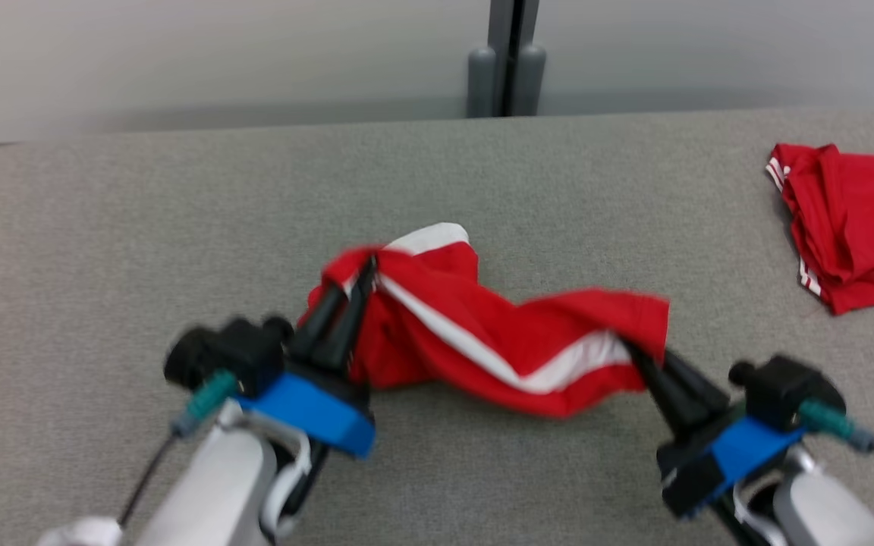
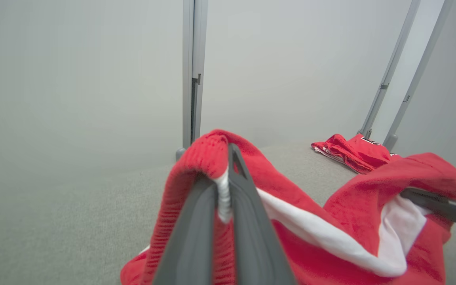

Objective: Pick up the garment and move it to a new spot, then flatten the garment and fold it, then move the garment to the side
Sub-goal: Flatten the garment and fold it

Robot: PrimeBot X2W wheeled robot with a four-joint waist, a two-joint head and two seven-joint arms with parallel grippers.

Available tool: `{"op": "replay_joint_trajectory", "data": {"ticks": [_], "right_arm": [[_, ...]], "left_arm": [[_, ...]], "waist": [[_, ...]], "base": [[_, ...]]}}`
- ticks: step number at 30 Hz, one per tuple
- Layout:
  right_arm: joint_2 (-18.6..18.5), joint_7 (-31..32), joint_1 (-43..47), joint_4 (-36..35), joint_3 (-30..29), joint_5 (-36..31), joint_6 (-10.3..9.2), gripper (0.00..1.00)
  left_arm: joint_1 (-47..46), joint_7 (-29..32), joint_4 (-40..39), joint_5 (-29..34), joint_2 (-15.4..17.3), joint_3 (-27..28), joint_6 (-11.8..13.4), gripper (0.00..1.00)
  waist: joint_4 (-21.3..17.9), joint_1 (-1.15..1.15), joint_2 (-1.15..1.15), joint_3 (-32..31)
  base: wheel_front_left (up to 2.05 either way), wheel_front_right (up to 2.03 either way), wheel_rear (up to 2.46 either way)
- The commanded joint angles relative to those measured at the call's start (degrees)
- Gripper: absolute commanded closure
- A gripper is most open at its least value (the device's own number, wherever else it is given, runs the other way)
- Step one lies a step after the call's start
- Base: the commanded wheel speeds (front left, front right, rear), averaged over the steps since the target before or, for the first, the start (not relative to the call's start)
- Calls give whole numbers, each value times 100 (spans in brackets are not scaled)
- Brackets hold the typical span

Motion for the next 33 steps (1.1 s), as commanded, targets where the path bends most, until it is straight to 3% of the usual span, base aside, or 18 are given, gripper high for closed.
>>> {"op": "replay_joint_trajectory", "data": {"ticks": [1,9,21,26,32,33], "right_arm": [[-21,28,-313,-55,-53,75,2,100],[-40,181,-2406,362,-166,441,3,100],[-131,120,-5824,2094,-273,1070,3,100],[-157,-114,-6180,2595,72,1129,3,100],[-222,-395,-5598,2911,601,1253,3,100],[-246,-513,-5303,3006,821,1319,3,100]], "left_arm": [[-362,26,16,-62,26,72,-4,100],[-2764,234,440,-330,307,127,-4,100],[-6101,-177,1961,-888,244,-196,-4,100],[-6309,-437,2305,-1034,164,-478,-4,100],[-5567,-511,2339,-1137,168,-730,-4,100],[-5047,-516,2147,-1100,154,-698,-4,100]], "waist": [[-16,0,0,99],[-233,0,0,940],[-420,0,0,1676],[-383,0,0,1741],[-307,0,0,1748],[-280,0,0,1723]], "base": [[0,0,0],[0,0,0],[0,0,0],[0,0,0],[0,0,0],[0,0,0]]}}
